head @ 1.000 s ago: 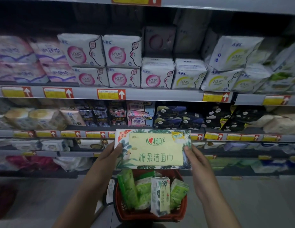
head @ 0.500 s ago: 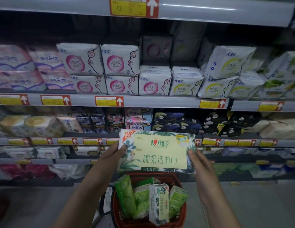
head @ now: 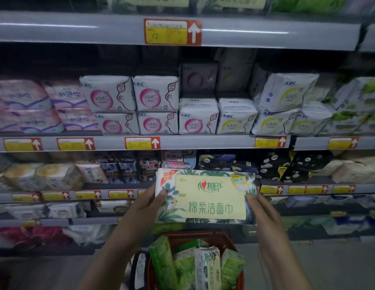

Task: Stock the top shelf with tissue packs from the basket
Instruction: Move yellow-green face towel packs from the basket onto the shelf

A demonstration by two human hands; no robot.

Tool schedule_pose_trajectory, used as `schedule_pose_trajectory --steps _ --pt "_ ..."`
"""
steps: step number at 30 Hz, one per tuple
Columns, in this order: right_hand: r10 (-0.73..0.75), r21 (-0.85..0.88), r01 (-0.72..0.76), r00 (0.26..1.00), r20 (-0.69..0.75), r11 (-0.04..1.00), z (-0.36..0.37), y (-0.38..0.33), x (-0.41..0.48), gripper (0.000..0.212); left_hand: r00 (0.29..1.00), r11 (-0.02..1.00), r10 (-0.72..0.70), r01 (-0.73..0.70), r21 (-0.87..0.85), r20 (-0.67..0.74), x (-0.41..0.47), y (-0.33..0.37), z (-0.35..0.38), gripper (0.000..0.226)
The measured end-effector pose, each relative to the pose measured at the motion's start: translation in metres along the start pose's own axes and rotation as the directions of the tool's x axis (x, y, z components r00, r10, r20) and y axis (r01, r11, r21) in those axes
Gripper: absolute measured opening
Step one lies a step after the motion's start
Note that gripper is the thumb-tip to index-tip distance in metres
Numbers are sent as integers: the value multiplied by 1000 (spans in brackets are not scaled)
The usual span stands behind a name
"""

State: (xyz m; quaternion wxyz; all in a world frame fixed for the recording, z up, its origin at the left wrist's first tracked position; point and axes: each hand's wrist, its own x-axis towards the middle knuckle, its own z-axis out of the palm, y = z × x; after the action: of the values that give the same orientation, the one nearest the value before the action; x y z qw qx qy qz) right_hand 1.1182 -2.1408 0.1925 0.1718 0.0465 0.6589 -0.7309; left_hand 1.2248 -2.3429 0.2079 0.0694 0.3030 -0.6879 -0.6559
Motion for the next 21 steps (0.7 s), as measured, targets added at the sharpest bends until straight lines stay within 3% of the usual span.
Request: schedule_pose_trajectory --steps 3,6,17,21 --pt "-26 7 26 1000 5 1000 4 -13 0 41 999 997 37 -39 61 19 4 9 -5 22" --pt "-70 -12 70 997 18 997 9 -26 -1 16 996 994 85 -86 65 14 9 20 -8 24" --pt "-208 57 207 978 14 977 23 -73 -3 18 954 951 301 -300 -75 10 19 69 -17 28" --pt "-272 73 270 962 15 960 32 -90 0 21 918 917 396 -396 -38 -11 20 88 -22 27"
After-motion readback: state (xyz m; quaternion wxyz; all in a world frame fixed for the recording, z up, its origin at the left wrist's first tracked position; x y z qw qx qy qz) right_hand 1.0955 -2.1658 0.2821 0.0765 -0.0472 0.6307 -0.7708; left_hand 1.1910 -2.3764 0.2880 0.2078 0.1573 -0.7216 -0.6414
